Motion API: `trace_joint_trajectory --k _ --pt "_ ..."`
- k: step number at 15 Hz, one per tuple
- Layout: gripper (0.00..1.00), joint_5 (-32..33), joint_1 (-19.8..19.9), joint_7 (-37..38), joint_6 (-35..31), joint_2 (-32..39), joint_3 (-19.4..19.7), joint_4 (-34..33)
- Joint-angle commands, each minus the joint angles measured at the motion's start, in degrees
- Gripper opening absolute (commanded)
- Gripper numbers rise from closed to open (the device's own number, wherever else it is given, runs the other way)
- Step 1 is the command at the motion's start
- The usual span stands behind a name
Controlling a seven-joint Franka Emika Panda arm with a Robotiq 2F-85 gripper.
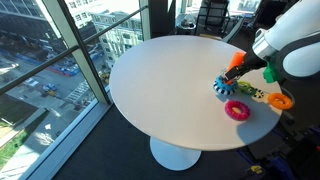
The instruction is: Remove the circular object from the orange object
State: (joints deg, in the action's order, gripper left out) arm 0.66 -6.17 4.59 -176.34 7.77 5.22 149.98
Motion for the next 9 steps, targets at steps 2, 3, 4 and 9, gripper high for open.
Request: trace_joint_trajectory --k 2,3,4,9 --pt "0.67 0.8 -0.4 0.7 3.4 -7.0 0.6 1.7" --pt "0.67 0.8 -0.3 0.6 3.8 -8.1 0.4 1.9" --pt "0.67 0.9 -0.3 0.7 4.3 -9.5 0.3 2.0" --pt "0.67 0.0 2.2 0.1 7.1 -15.5 -2.4 2.0"
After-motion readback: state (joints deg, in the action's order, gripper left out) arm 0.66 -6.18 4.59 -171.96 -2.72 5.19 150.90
